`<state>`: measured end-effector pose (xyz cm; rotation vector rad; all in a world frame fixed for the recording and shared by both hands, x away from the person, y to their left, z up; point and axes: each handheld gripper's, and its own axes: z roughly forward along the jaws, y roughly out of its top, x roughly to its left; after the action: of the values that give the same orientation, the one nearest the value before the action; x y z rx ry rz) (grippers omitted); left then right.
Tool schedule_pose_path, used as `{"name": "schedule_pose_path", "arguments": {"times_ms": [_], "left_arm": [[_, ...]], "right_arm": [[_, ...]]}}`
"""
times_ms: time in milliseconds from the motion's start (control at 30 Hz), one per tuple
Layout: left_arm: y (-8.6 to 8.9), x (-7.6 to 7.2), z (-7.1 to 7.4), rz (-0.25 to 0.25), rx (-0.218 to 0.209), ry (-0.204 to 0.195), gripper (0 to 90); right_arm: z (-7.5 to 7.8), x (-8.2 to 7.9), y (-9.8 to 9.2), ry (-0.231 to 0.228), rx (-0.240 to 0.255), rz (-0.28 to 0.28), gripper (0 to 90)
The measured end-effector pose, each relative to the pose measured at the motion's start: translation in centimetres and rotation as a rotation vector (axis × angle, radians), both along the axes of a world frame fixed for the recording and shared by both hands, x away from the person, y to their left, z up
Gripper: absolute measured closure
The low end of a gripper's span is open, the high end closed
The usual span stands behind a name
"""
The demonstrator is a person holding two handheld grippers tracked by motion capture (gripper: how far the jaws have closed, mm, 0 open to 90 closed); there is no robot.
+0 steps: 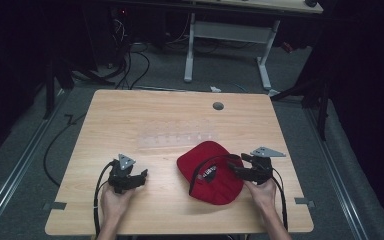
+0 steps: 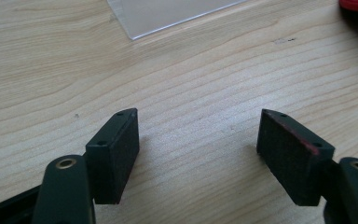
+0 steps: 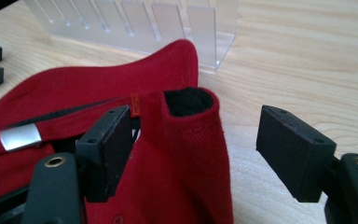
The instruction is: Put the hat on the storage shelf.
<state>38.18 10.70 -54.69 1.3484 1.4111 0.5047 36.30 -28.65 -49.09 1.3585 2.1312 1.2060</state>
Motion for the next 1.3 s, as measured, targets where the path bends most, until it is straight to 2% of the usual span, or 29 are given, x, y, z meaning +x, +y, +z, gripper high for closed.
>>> {"name": "schedule_pose_path", "arguments": {"times_ms": [167, 400, 500, 600, 667, 700, 800, 933, 967, 1167, 1300], "left_arm": [[0.0, 0.0, 0.0, -0.002, 0.000, 0.000, 28.5], [0.0, -0.1, 0.0, -0.004, 0.000, 0.002, 28.5], [0.0, -0.1, 0.0, -0.005, -0.001, 0.002, 28.4], [0.0, -0.1, 0.0, -0.006, 0.000, 0.002, 28.4], [-0.1, -0.1, 0.0, -0.005, 0.000, 0.002, 28.4], [-0.1, -0.1, 0.0, -0.005, 0.000, 0.002, 28.5], [-0.1, -0.1, 0.0, -0.006, 0.000, 0.001, 28.4], [-0.1, -0.1, 0.0, -0.006, 0.000, 0.002, 28.4], [-0.1, -0.1, 0.0, -0.006, 0.000, 0.002, 28.4], [-0.1, -0.1, 0.0, -0.007, 0.001, 0.002, 28.4], [-0.1, -0.1, 0.0, -0.007, 0.000, 0.002, 28.4]], "right_arm": [[-0.7, 0.7, 0.4, 0.021, 0.006, 0.014, 30.2], [-1.6, 1.5, 0.9, 0.048, -0.027, 0.026, 36.2], [-1.7, 1.5, 1.1, 0.053, -0.027, 0.028, 38.5], [-2.2, 1.7, 1.4, 0.057, -0.036, 0.052, 48.7], [-2.2, 1.7, 1.4, 0.057, -0.048, 0.052, 52.2], [-2.2, 1.6, 1.3, 0.073, -0.025, 0.063, 57.8], [-2.1, 1.4, 1.3, 0.069, -0.036, 0.070, 64.5], [-2.1, 1.5, 1.1, 0.072, -0.027, 0.074, 69.7], [-2.1, 1.4, 1.0, 0.072, -0.007, 0.071, 72.8], [-1.9, 1.1, 1.2, 0.067, -0.023, 0.090, 78.4], [-2.0, 1.1, 1.1, 0.074, -0.008, 0.104, 82.4]]}}
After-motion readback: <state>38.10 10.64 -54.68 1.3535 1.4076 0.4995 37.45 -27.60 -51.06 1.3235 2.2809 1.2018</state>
